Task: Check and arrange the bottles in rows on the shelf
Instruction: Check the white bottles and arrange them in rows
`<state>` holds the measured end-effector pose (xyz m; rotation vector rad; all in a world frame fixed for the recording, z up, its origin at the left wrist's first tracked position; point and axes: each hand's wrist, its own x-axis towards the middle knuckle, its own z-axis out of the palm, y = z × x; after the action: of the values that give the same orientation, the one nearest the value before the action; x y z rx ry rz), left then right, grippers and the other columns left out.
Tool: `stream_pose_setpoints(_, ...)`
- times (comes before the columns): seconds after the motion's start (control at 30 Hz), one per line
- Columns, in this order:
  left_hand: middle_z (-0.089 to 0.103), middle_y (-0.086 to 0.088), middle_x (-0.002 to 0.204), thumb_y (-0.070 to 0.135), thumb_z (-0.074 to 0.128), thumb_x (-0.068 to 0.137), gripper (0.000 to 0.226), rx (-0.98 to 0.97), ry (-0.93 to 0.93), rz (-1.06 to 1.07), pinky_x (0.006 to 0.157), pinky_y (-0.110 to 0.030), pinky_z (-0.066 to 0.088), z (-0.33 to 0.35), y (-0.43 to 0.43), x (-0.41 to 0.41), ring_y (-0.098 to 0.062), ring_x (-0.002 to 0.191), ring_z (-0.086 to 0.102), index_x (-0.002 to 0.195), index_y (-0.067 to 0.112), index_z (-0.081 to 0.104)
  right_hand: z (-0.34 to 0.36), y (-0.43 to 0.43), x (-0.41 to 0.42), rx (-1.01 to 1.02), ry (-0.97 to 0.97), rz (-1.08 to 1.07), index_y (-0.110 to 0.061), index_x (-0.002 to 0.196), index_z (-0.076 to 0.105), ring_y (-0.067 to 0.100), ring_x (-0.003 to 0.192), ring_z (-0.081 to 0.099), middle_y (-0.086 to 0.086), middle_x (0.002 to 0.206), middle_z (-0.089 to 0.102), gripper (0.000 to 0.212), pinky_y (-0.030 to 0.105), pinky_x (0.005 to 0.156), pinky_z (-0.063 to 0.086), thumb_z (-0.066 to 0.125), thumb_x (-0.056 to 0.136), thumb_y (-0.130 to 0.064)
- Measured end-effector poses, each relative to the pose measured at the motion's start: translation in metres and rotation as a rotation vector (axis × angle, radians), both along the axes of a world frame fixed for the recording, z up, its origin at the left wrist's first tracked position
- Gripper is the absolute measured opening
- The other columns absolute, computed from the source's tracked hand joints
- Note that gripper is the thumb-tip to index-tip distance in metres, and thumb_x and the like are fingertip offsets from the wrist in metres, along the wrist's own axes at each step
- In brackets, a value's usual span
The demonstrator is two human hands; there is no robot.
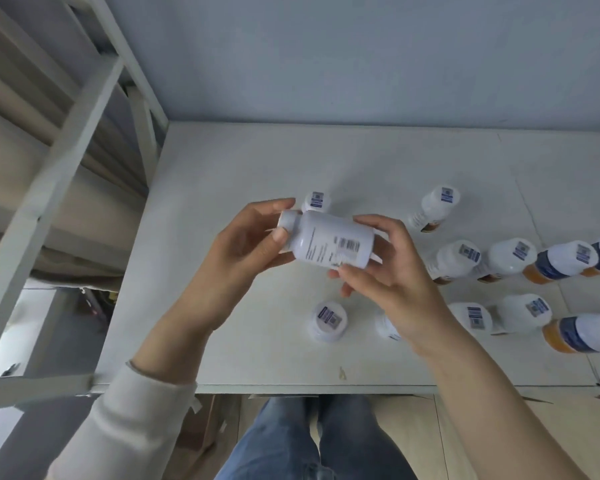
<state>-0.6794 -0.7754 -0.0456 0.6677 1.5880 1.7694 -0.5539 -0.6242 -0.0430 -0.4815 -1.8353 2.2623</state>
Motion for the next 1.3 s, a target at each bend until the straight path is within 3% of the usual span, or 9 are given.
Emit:
stream_pose_setpoints(0.1, 0.068, 0.013, 0.097, 0.019, 0.06, 0.083, 0.027, 0.004, 0.022, 0.047, 0.076, -0.024, 0.054, -0.004, -0.004, -0.002, -0.009, 0.091, 0.065, 0.11, 0.019, 0.058, -0.005, -0.008, 0.001, 0.044, 0.038, -0.024, -0.027, 0.115, 0.042, 0.01, 0.086, 0.062, 0.006, 0.108, 0.052, 0.051, 0.025, 0.071, 0.055, 0.066, 0.075, -0.005)
stream_pose_setpoints(0.27, 0.063, 0.003, 0.122, 0.016, 0.065, 0.078, 0.034, 0.106, 0.044, -0.002, 0.095, -0.033, 0.048, -0.007, -0.009, -0.005, -0.018, 0.118, 0.057, 0.11, 0.027, 0.062, -0.004, -0.01, 0.001, -0.066, -0.033, -0.106, -0.019, 0.112, 0.047, 0.015, 0.071, 0.068, 0.004, 0.101, 0.061, 0.034, 0.024, 0.063, 0.055, 0.064, 0.082, -0.018)
stream_pose_setpoints(0.4, 0.066, 0.003, 0.115, 0.025, 0.066, 0.076, 0.033, 0.089, -0.065, 0.024, 0.085, -0.028, 0.051, -0.011, -0.003, -0.002, -0.015, 0.107, 0.062, 0.108, 0.031, 0.064, -0.003, -0.009, 0.004, 0.063, 0.045, -0.085, -0.02, 0.111, 0.046, 0.008, 0.094, 0.061, 0.005, 0.109, 0.056, 0.043, 0.021, 0.078, 0.052, 0.06, 0.074, -0.002)
stream_pose_setpoints(0.57, 0.065, 0.008, 0.12, 0.011, 0.061, 0.082, 0.035, 0.165, -0.191, -0.007, 0.086, -0.026, 0.051, -0.017, 0.007, 0.004, -0.012, 0.111, 0.06, 0.11, 0.032, 0.066, -0.006, -0.005, 0.008, 0.036, -0.01, -0.149, -0.022, 0.109, 0.05, 0.006, 0.09, 0.066, 0.003, 0.109, 0.061, 0.045, 0.029, 0.081, 0.056, 0.069, 0.069, -0.012)
stream_pose_setpoints(0.63, 0.065, 0.004, 0.12, 0.008, 0.058, 0.086, 0.033, 0.181, -0.319, 0.038, 0.083, -0.024, 0.052, -0.02, 0.016, 0.009, -0.011, 0.108, 0.062, 0.11, 0.029, 0.066, -0.002, -0.007, 0.006, 0.182, -0.008, -0.232, -0.025, 0.105, 0.054, 0.007, 0.091, 0.064, 0.004, 0.107, 0.062, 0.049, 0.02, 0.075, 0.054, 0.077, 0.062, -0.025)
stream_pose_setpoints(0.73, 0.067, -0.002, 0.116, 0.018, 0.048, 0.086, 0.032, 0.216, -0.521, 0.035, 0.079, -0.024, 0.054, -0.023, 0.027, 0.016, -0.014, 0.103, 0.065, 0.114, 0.021, 0.063, 0.009, -0.009, -0.004, 0.686, 0.033, -0.374, -0.026, 0.105, 0.059, 0.007, 0.087, 0.059, 0.001, 0.1, 0.06, 0.05, 0.01, 0.067, 0.049, 0.074, 0.061, -0.043)
stream_pose_setpoints(0.9, 0.065, -0.01, 0.112, 0.036, 0.047, 0.086, 0.048, 0.172, -0.621, 0.022, 0.071, -0.026, 0.055, -0.021, 0.037, 0.009, -0.022, 0.099, 0.064, 0.123, 0.007, 0.056, 0.014, -0.01, -0.007, 1.125, 0.052, -0.331, -0.015, 0.114, 0.06, 0.013, 0.086, 0.057, 0.004, 0.099, 0.059, 0.056, 0.019, 0.073, 0.049, 0.078, 0.065, -0.037)
stream_pose_setpoints(1.07, 0.071, 0.004, 0.098, 0.016, 0.059, 0.084, 0.021, 0.109, -0.436, -0.016, 0.073, -0.025, 0.056, -0.016, 0.034, -0.011, -0.012, 0.087, 0.067, 0.104, 0.019, 0.065, 0.013, 0.011, 0.007, 1.176, -0.024, -0.075, -0.015, 0.116, 0.056, 0.016, 0.094, 0.055, 0.005, 0.109, 0.056, 0.057, 0.031, 0.077, 0.049, 0.08, 0.066, -0.03)
stream_pose_setpoints(1.3, 0.06, 0.001, 0.114, 0.011, 0.071, 0.078, 0.034, -0.108, 0.293, -0.128, 0.086, -0.02, 0.048, -0.012, 0.038, -0.023, -0.009, 0.106, 0.059, 0.102, 0.032, 0.06, 0.013, 0.041, 0.009, 1.599, -0.267, 0.036, -0.009, 0.105, 0.064, 0.034, 0.083, 0.061, 0.013, 0.105, 0.062, 0.059, 0.034, 0.062, 0.052, 0.089, 0.052, -0.022)
